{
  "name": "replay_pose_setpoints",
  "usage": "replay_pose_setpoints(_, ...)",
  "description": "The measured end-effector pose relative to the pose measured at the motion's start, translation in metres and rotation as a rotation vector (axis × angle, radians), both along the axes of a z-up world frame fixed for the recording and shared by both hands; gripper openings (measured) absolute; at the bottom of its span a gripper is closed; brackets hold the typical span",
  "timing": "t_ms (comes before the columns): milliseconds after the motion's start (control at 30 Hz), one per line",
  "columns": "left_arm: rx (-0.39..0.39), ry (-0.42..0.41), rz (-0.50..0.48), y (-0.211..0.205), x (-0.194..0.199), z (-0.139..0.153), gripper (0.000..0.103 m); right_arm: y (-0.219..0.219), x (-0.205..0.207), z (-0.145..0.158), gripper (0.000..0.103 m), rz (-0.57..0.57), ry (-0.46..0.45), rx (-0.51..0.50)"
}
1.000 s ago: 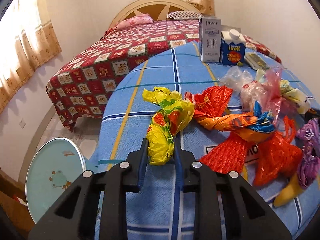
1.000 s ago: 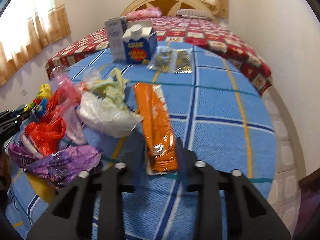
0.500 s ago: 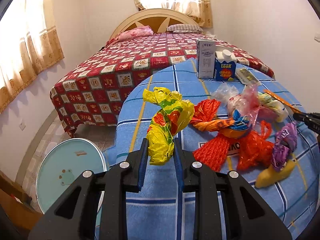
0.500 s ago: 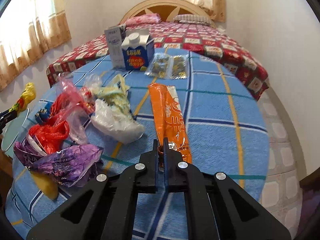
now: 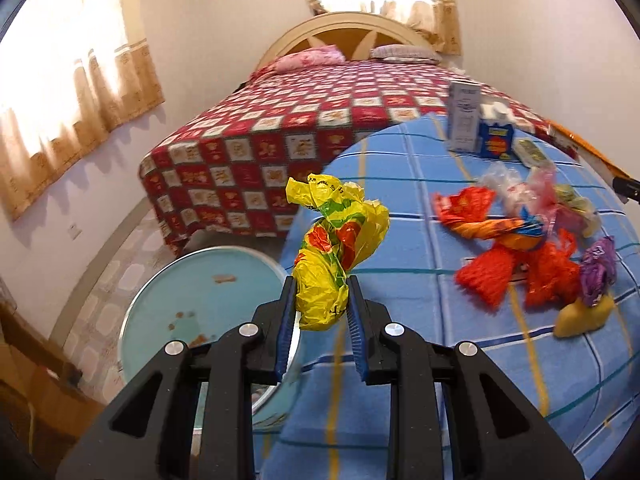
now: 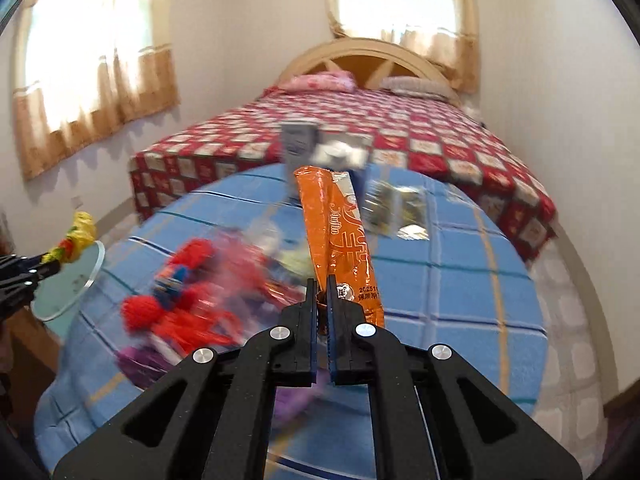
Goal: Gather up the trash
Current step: 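Carry the yellow wrapper and orange wrapper over the bin with both grippers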
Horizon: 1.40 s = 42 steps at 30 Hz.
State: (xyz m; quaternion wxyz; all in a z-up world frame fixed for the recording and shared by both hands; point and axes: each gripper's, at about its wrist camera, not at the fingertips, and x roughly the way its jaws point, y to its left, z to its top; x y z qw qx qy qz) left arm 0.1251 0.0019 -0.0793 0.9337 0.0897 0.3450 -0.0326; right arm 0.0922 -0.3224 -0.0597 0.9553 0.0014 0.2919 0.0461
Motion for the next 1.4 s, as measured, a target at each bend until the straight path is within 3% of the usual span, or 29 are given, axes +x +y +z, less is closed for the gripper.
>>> replay_pose_setpoints(633, 0.056, 0.01, 0.165, 0.072, -0.016, -0.007, 0.025, 0.153, 0.044, 0.004, 0.005, 0.335, -0.02, -0.025)
replay_pose_setpoints(1400, 0.084, 0.024, 0.292, 0.124, -0.028, -0.012, 0.026, 0.253, 0.058, -0.016, 0.005, 0.548, -0.008, -0.1)
